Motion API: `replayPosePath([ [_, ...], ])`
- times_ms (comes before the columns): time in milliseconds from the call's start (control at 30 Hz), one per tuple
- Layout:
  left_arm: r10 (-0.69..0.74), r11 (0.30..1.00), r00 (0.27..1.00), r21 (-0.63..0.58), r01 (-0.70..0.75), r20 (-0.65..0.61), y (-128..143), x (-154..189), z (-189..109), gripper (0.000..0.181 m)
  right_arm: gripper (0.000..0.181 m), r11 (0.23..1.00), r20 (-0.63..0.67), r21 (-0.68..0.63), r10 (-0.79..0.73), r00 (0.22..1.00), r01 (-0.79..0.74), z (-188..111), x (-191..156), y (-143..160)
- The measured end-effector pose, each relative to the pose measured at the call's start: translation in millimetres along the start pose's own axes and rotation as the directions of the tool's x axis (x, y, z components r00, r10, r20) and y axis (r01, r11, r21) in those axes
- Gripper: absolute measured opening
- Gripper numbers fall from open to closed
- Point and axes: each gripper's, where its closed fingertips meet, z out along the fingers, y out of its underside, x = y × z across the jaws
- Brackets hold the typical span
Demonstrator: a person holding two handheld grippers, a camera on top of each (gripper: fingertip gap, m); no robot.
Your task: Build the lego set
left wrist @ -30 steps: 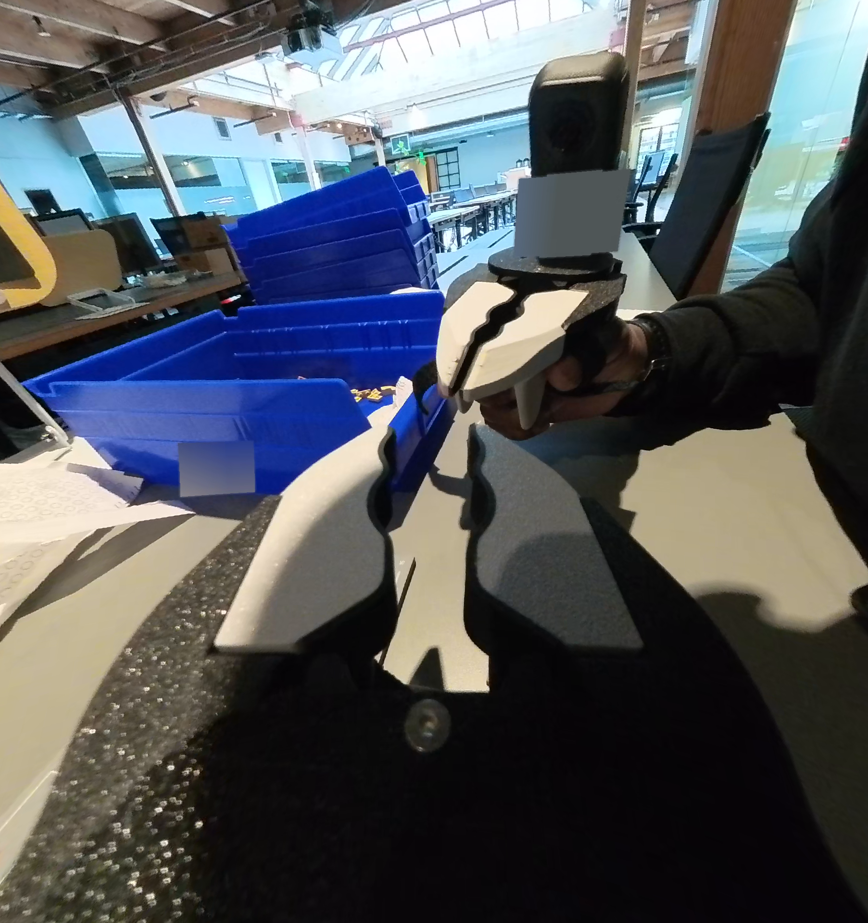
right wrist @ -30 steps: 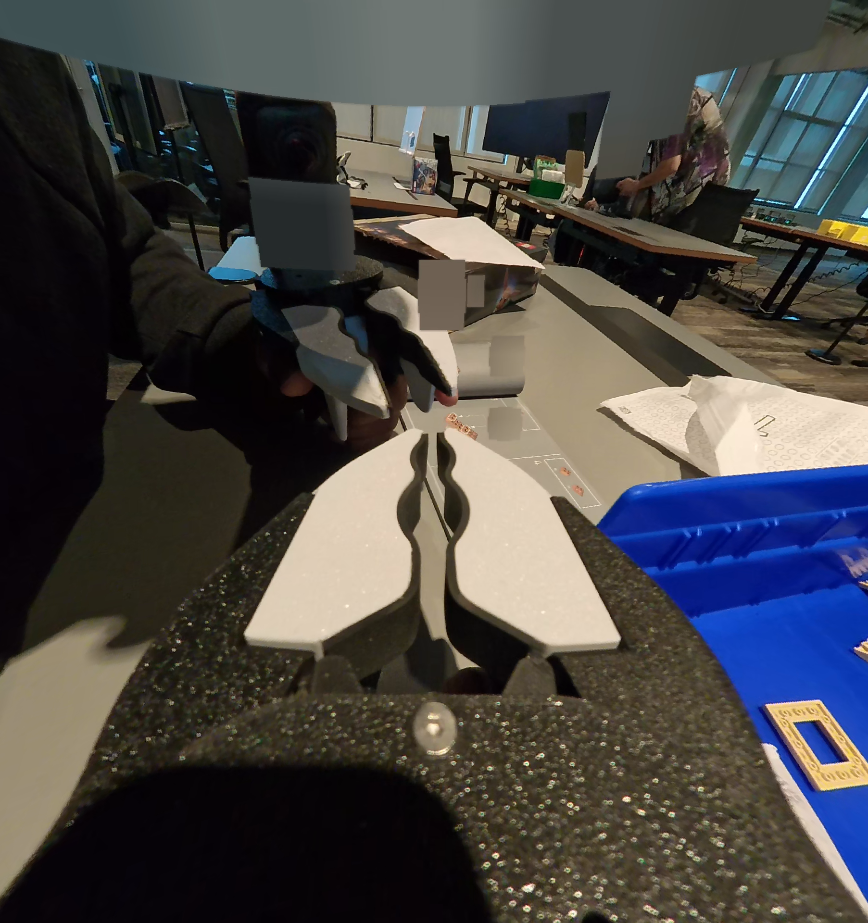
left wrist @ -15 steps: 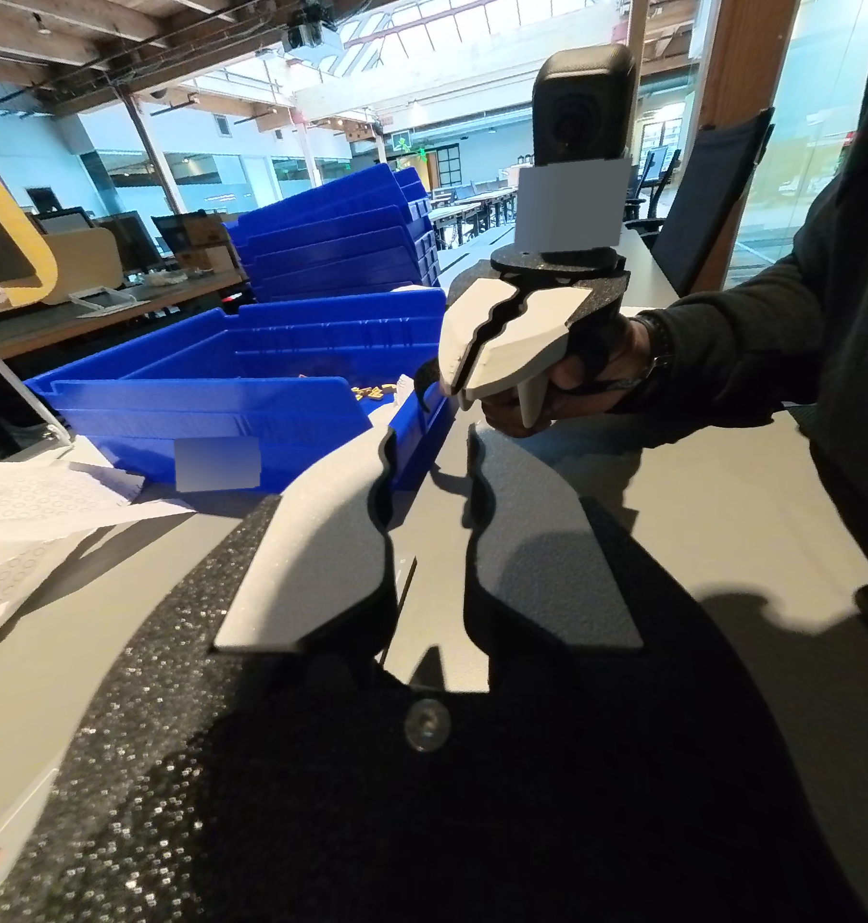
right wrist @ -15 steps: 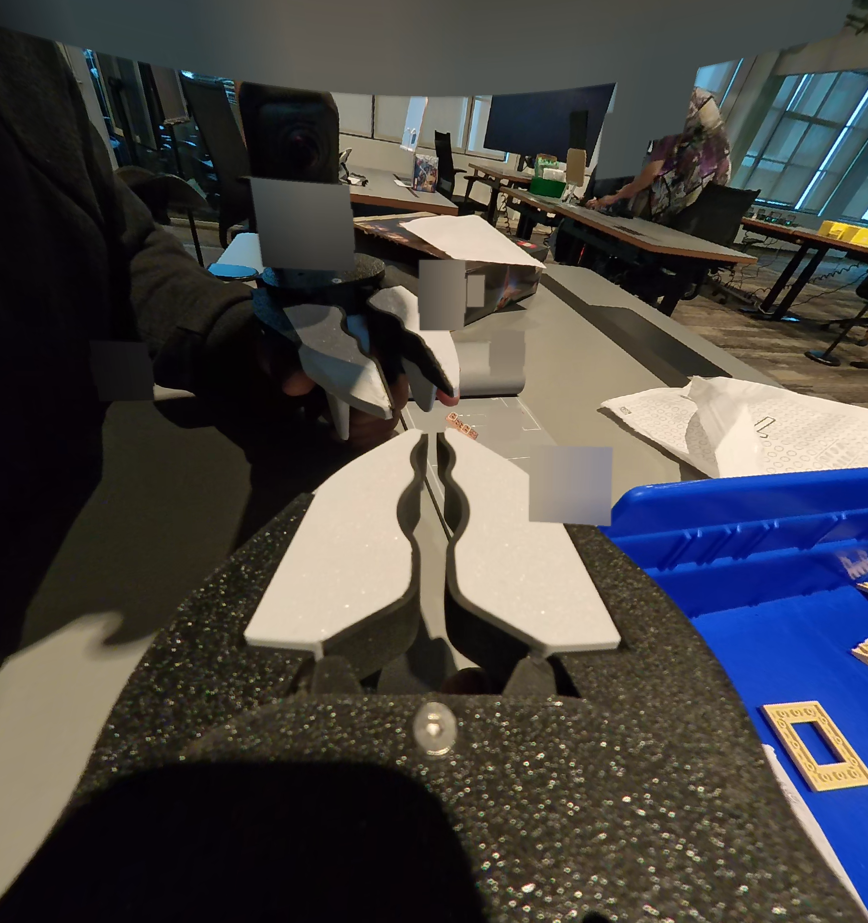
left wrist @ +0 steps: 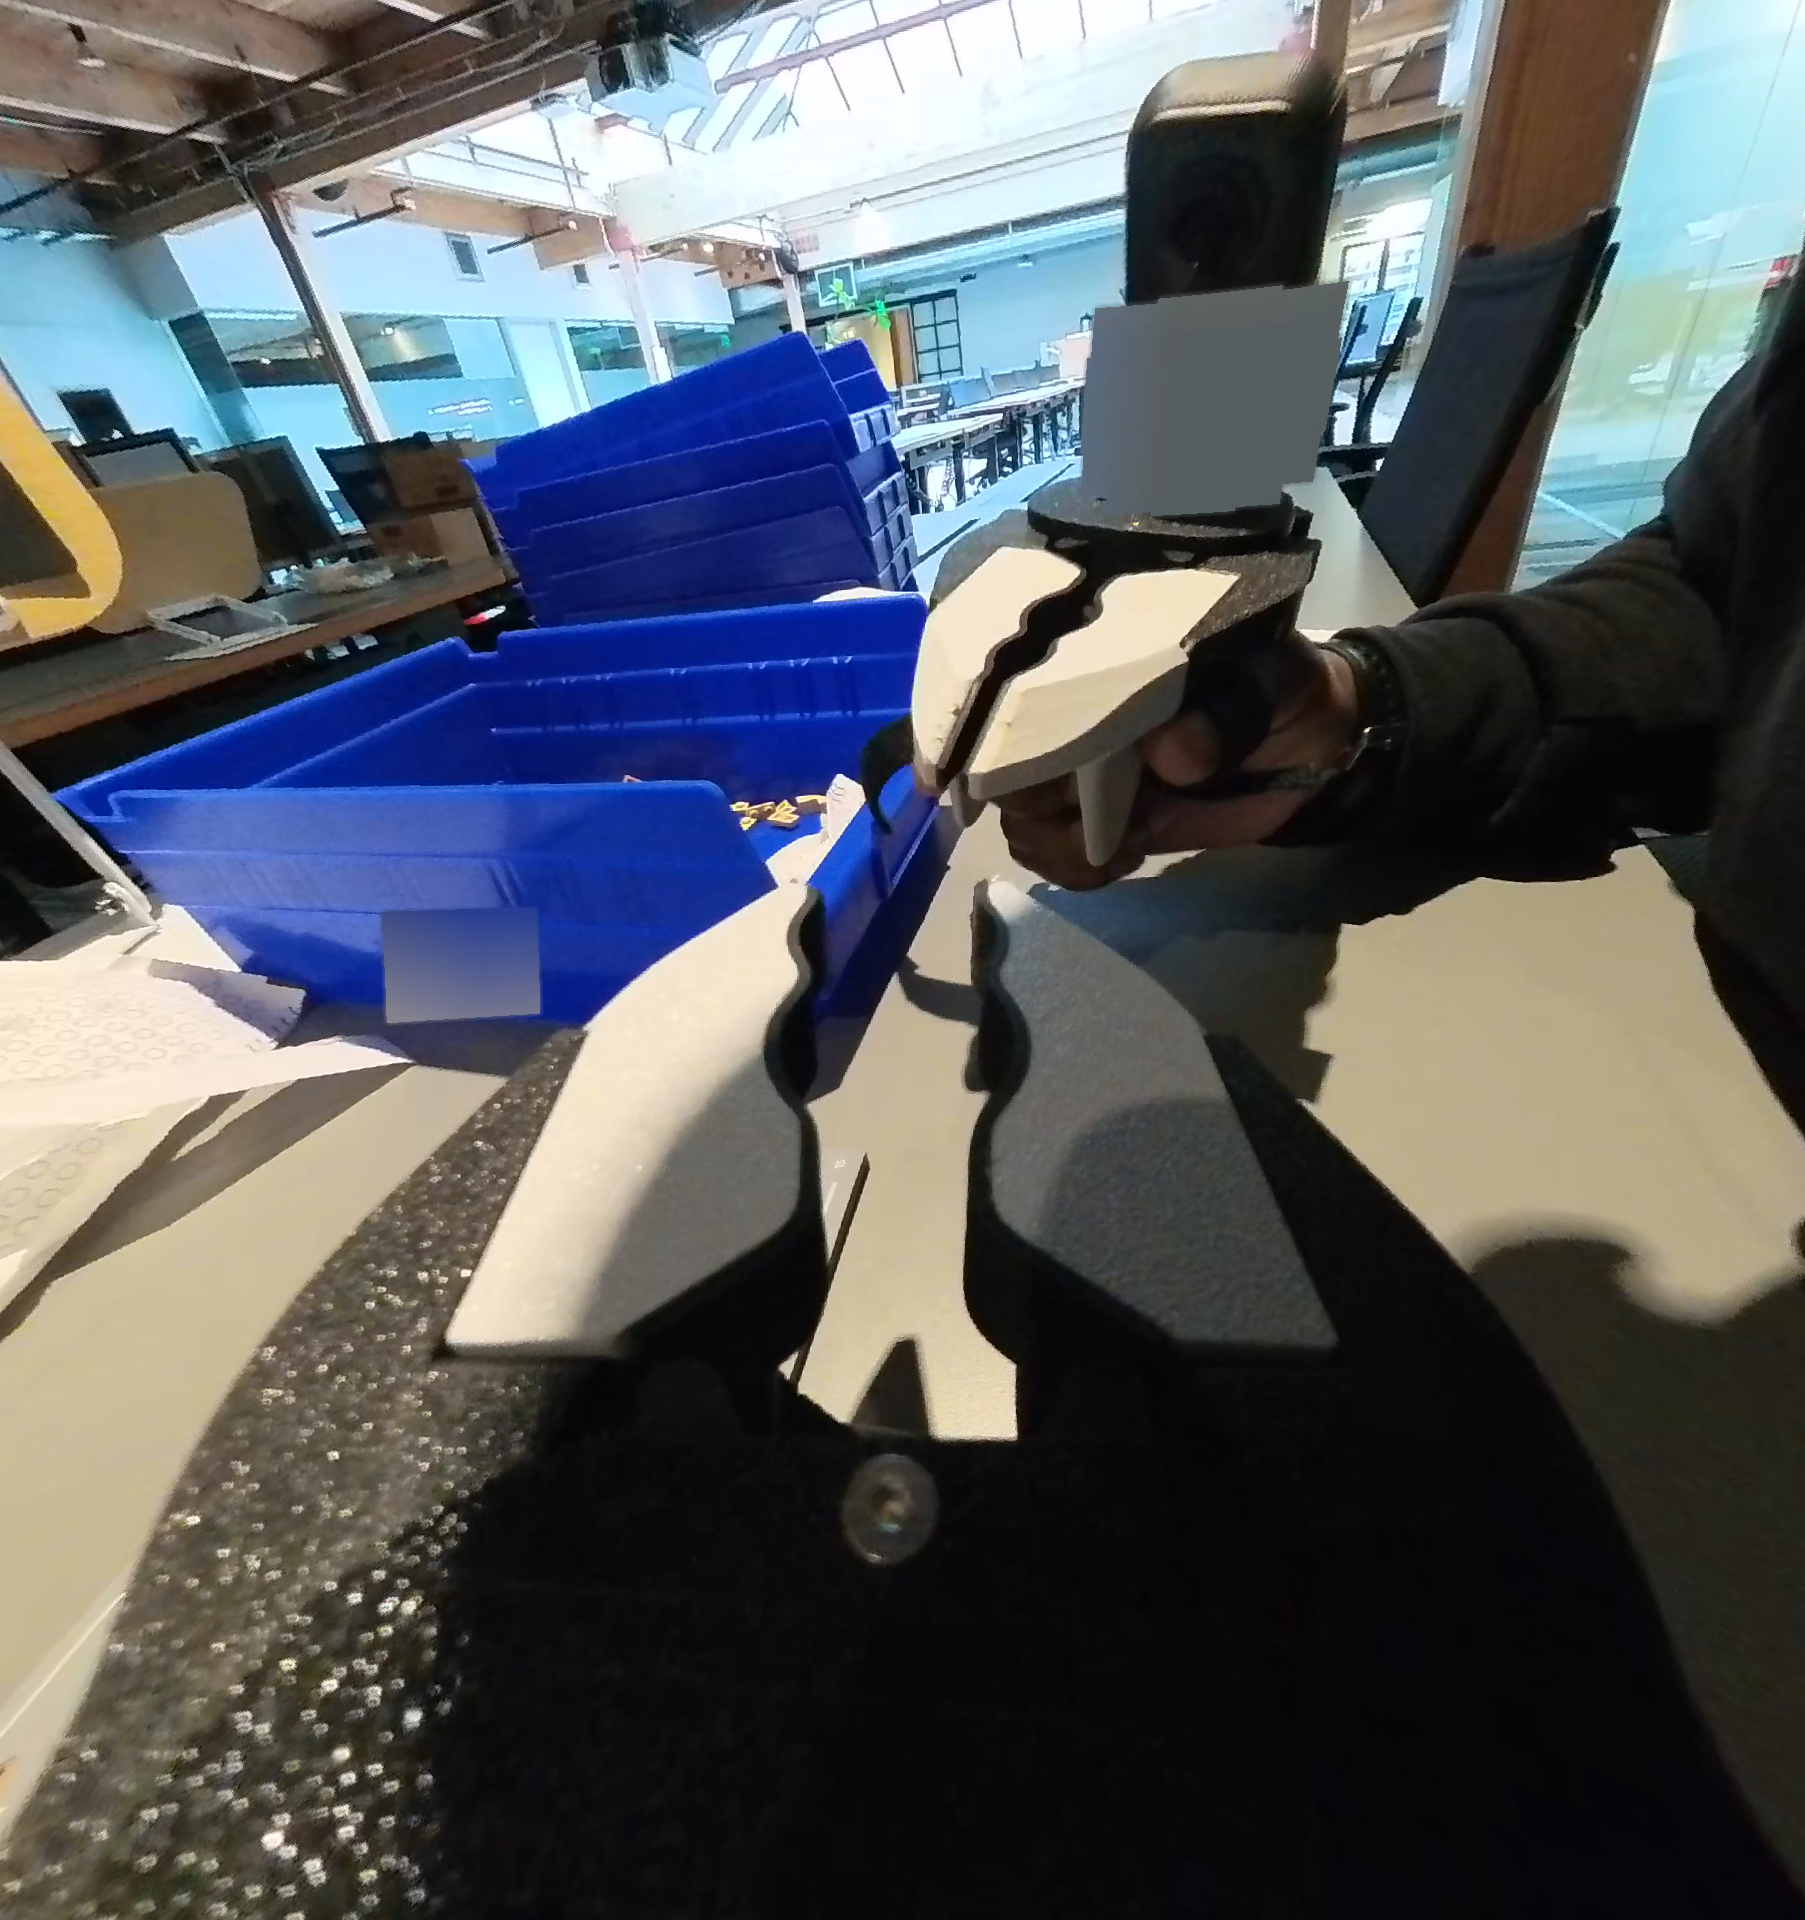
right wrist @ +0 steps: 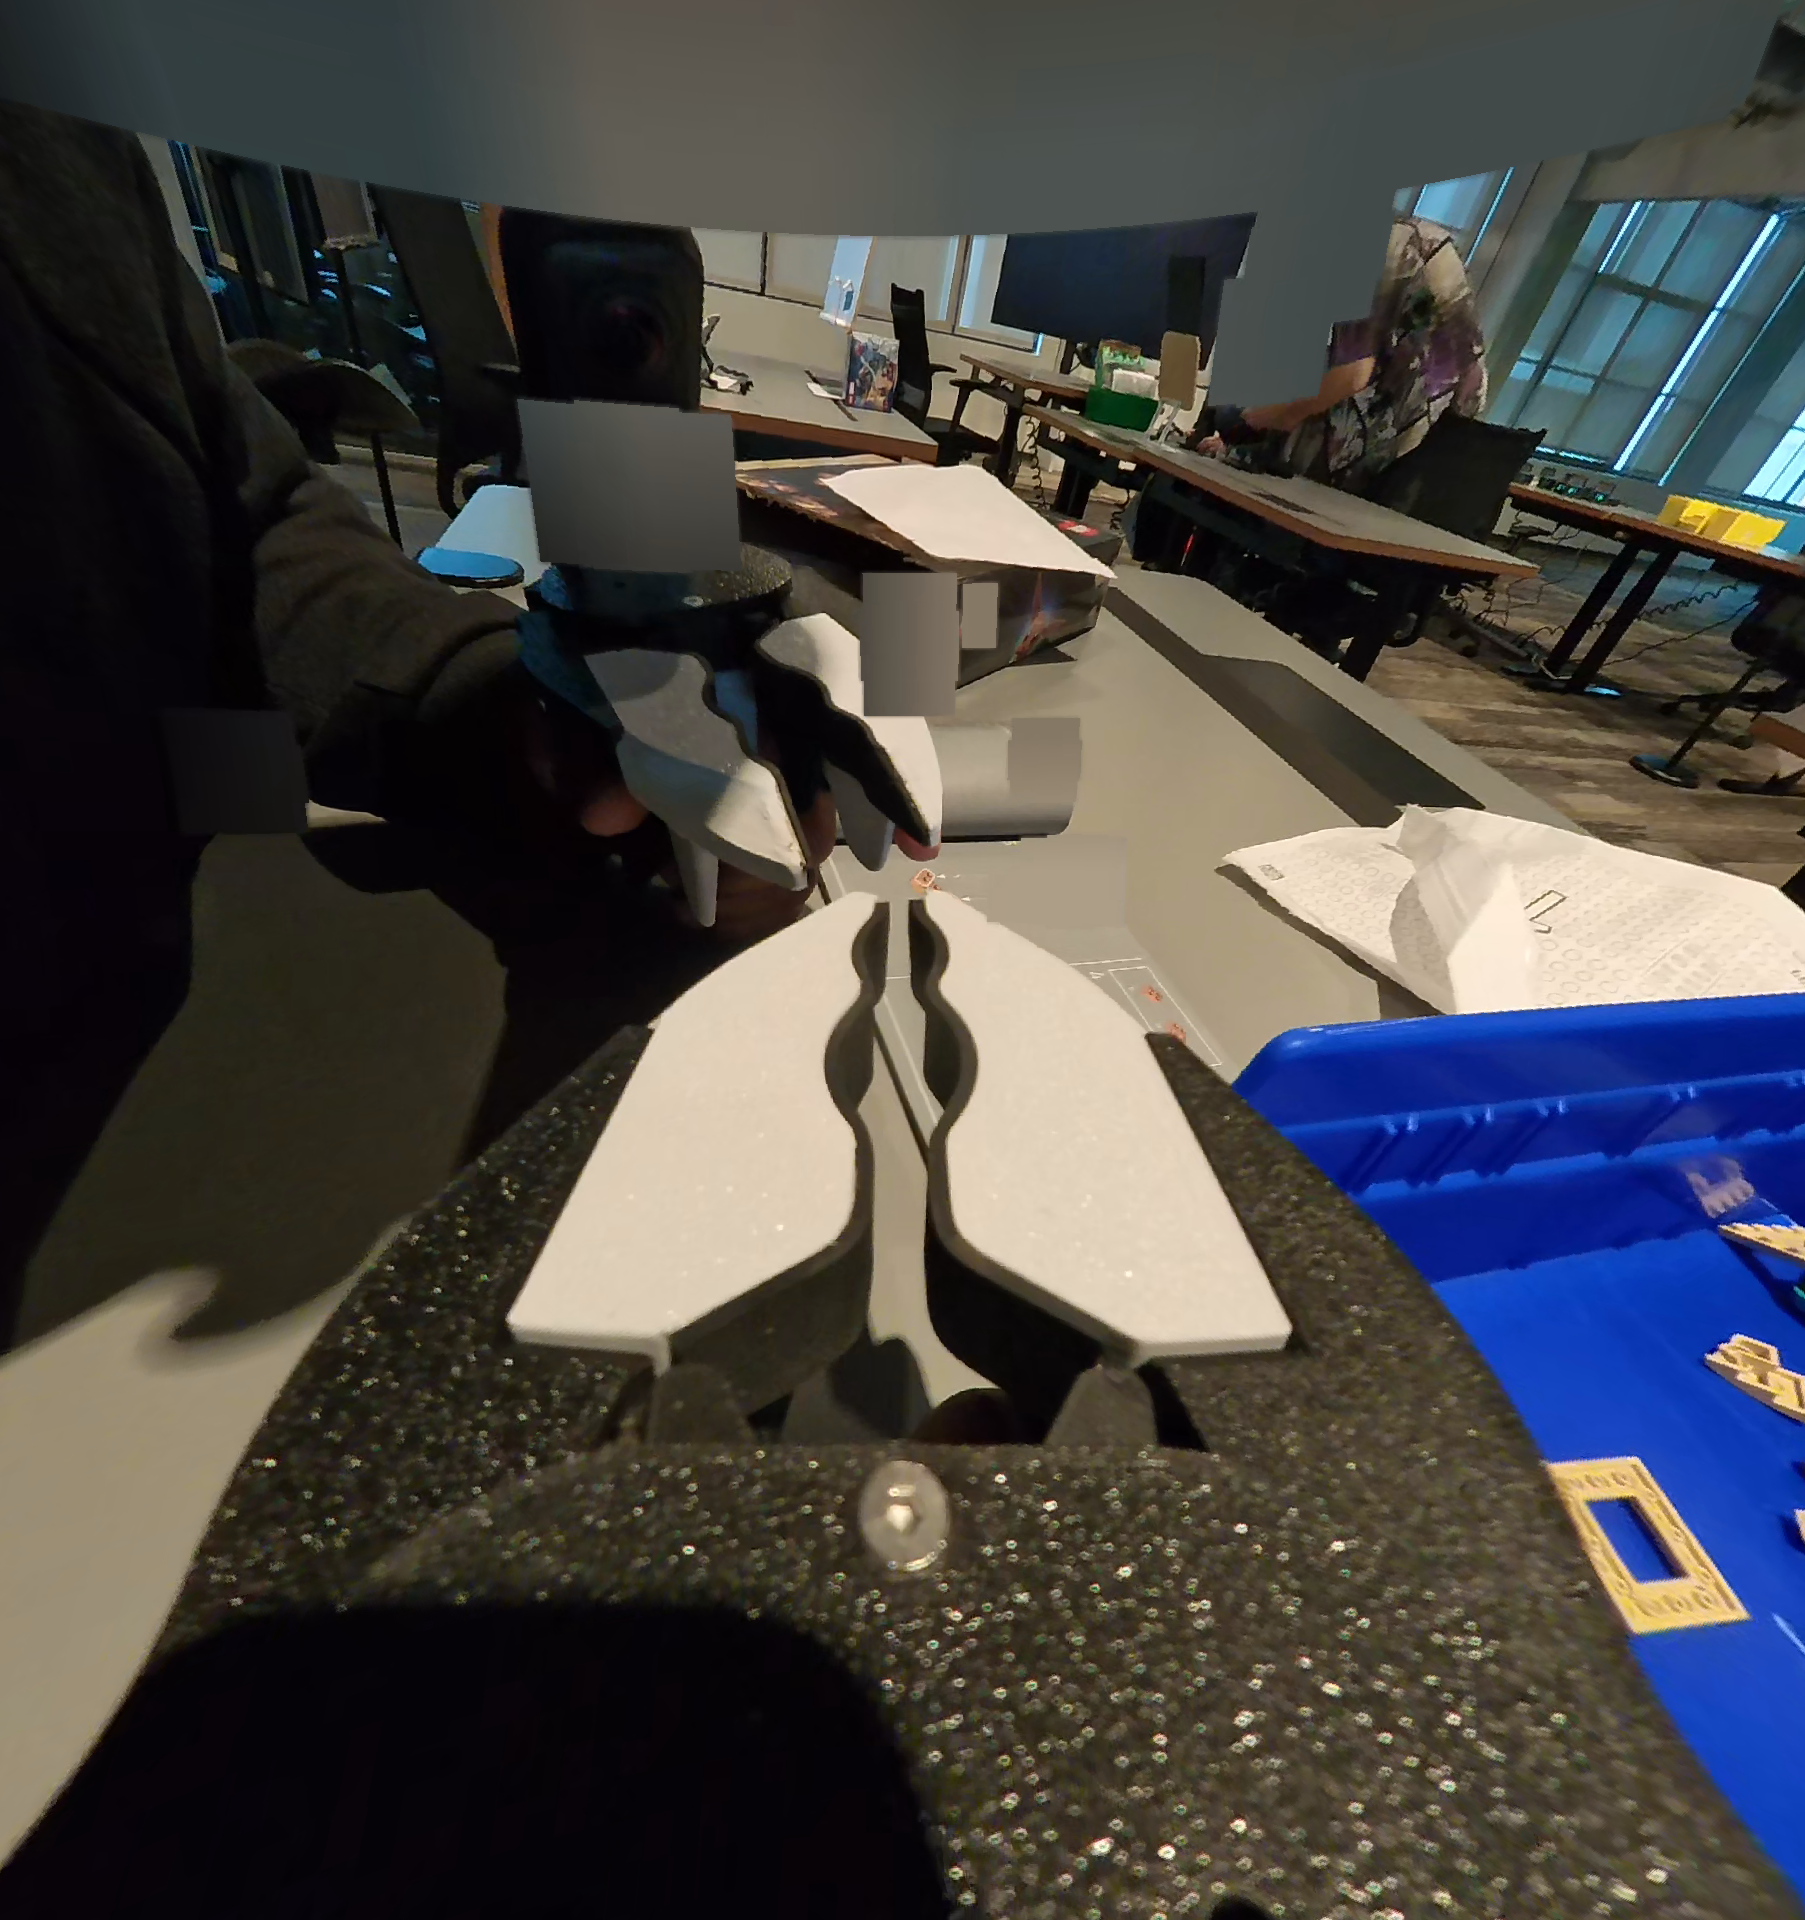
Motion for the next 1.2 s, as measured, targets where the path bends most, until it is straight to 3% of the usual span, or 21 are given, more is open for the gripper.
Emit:
replayPosePath([
  [333,0.005,1.000,1.000,-0.003,-0.005,0.010,0,-2,1,0.025,0.007,1.000,-0.087,0.016,0.005,0.996,-0.003,-21,32,-25],
  [433,0.000,1.000,1.000,0.000,0.000,0.014,0,-3,1,0.025,0.013,0.993,-0.165,-0.114,-0.044,0.985,0.026,-38,59,-30],
  [533,0.006,1.000,1.000,0.002,-0.006,0.015,0,-2,0,0.025,0.016,0.936,-0.193,-0.336,-0.181,0.964,0.108,-62,84,-33],
  [633,0.015,1.000,1.000,-0.005,-0.015,0.013,1,-1,1,0.025,0.018,0.810,-0.162,-0.555,-0.328,0.931,0.189,-88,112,-32],
  [700,0.020,1.000,1.000,-0.007,-0.020,0.012,1,0,1,0.025,0.018,0.746,-0.132,-0.629,-0.380,0.915,0.219,-98,127,-37],
  [867,0.018,1.000,1.000,-0.007,-0.018,0.013,1,0,1,0.025,0.017,0.662,0.034,-0.688,-0.378,0.925,0.296,-104,151,-29],
  [1033,0.025,1.000,1.000,-0.015,-0.025,0.010,2,2,1,0.025,0.013,0.518,0.279,-0.721,-0.391,0.877,0.460,-107,160,17],
  [1200,0.039,0.999,0.999,-0.023,-0.039,0.007,3,3,3,0.025,0.010,0.425,0.373,-0.771,-0.305,0.877,0.475,-112,170,52],
])
